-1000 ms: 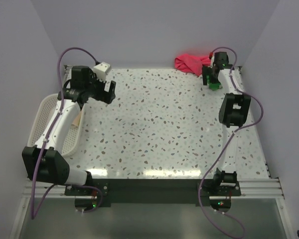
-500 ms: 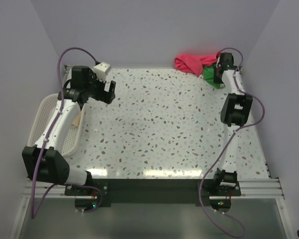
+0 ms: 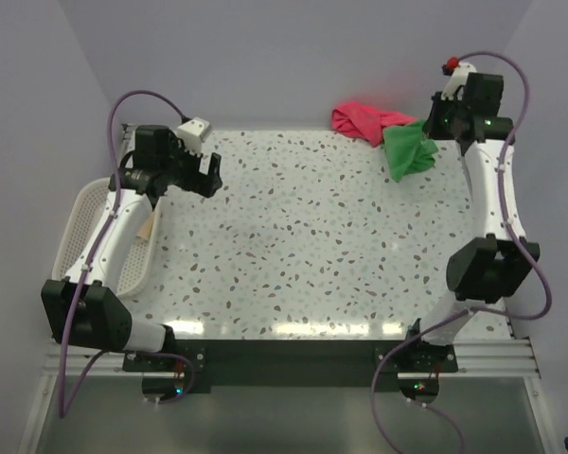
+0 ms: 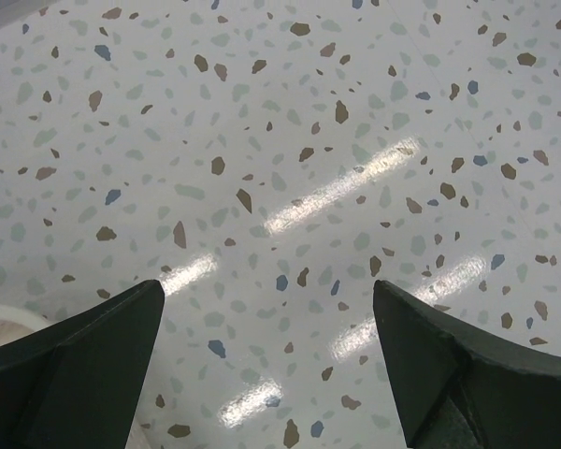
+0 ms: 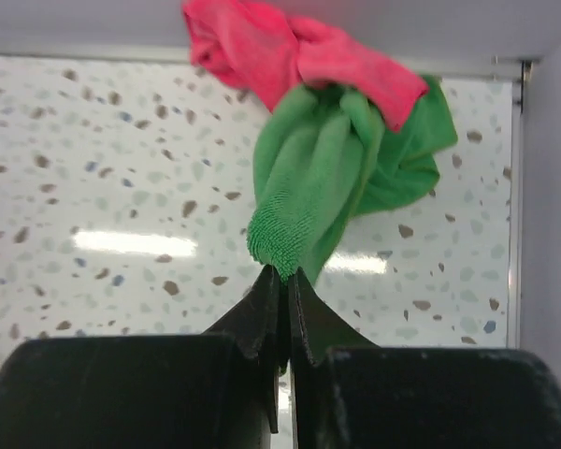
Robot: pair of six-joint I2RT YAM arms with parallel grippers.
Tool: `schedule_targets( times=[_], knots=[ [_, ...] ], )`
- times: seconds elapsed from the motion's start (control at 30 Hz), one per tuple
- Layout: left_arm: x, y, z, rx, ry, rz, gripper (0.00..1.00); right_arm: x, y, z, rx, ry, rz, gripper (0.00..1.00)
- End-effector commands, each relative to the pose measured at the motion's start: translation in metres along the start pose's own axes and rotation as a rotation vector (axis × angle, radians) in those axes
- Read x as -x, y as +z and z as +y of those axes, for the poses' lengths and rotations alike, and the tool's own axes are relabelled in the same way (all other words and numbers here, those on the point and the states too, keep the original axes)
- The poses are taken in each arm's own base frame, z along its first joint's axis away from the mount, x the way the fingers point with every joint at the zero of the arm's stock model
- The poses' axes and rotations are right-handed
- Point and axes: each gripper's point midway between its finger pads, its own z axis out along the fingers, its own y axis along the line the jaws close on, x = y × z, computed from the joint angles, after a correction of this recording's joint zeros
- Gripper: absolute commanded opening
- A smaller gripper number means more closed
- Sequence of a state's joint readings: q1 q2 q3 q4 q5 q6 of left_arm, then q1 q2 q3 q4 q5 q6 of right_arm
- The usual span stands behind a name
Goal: Roll the towels
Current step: Grab a towel with the right arm, then move the towel to the center of the board
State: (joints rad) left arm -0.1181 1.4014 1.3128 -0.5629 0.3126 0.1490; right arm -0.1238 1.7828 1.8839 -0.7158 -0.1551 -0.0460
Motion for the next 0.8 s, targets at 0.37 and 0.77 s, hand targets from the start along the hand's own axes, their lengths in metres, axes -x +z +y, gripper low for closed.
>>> schedule_targets(
  times=[0.37,0.77],
  knots=[
    [0.047,-0.018,-0.016,-0.074,-0.019,-0.139,1.0,0.08,-0.209,0.189,0.799,-0.18,-0.373,0.0],
    [0.076,-0.032,-0.028,-0.14,-0.003,-0.267,1.0,0.133,-0.346,0.259,1.214,-0.241,-0.553,0.0]
  ],
)
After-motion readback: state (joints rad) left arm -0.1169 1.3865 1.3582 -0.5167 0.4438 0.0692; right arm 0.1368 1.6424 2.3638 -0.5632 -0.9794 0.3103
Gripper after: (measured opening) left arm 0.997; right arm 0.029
